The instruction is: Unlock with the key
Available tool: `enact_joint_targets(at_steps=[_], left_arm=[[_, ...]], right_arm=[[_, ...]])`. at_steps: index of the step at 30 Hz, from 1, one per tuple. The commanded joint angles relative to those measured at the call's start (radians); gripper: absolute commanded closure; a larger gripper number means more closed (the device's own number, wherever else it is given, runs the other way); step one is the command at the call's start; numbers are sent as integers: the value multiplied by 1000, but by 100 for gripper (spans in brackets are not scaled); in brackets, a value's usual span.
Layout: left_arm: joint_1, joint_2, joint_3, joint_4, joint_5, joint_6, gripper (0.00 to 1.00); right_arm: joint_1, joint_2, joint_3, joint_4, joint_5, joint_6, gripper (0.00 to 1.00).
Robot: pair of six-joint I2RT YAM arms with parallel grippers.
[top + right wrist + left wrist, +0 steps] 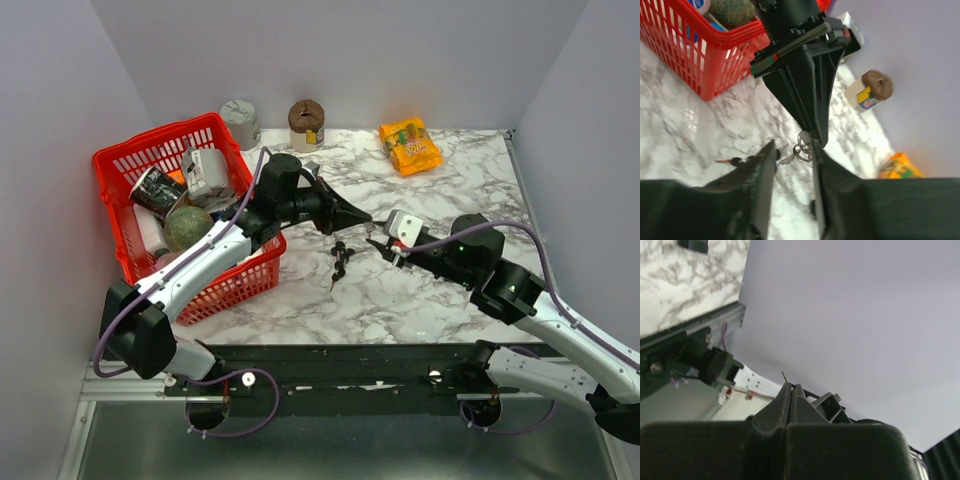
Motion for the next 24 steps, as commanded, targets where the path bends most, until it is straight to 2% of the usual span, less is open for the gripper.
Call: enact_joint_targets(at_steps=[1, 3, 6, 7, 8, 10, 11, 13, 15, 16, 17, 18, 21, 24], left_arm=[[18, -8, 37, 21, -103, 239, 100], [29, -5, 72, -3, -121, 323, 100], [30, 3, 147, -58, -136, 527, 100], [27, 7, 170, -96, -144, 667, 100], [24, 7, 221, -127, -159, 736, 100], [7, -8, 255, -170, -175, 881, 100], [1, -19, 270, -173, -182, 1016, 100], [-19, -66, 249, -124, -172, 1107, 100], [-19, -106, 157, -25, -115, 1083, 100], [-17, -144, 125, 87, -103, 1068, 100], [-20, -173, 30, 209, -65, 983, 100], [-20, -195, 7, 297, -64, 956, 100], [-25, -214, -44, 391, -75, 890, 100], [-31, -227, -93, 497, -93, 817, 100]], right_arm=[[6, -16, -9, -3, 79, 238, 51], [8, -26, -17, 2, 110, 326, 46], [-3, -45, -35, 6, 162, 439, 40], [-26, -55, -38, 6, 161, 469, 39], [-43, -61, -45, 6, 144, 498, 39], [-116, -70, -48, 14, 77, 611, 37], [-154, -73, -48, 17, -13, 649, 37], [-289, -76, -46, 44, -138, 786, 37], [-374, -64, -39, 105, -319, 949, 37], [-439, -53, -34, 135, -378, 1007, 38], [-478, -23, -25, 232, -513, 1167, 40], [-486, -13, -19, 279, -540, 1212, 41], [-486, 34, 0, 419, -640, 1314, 44], [-485, 73, 20, 416, -703, 1310, 49]])
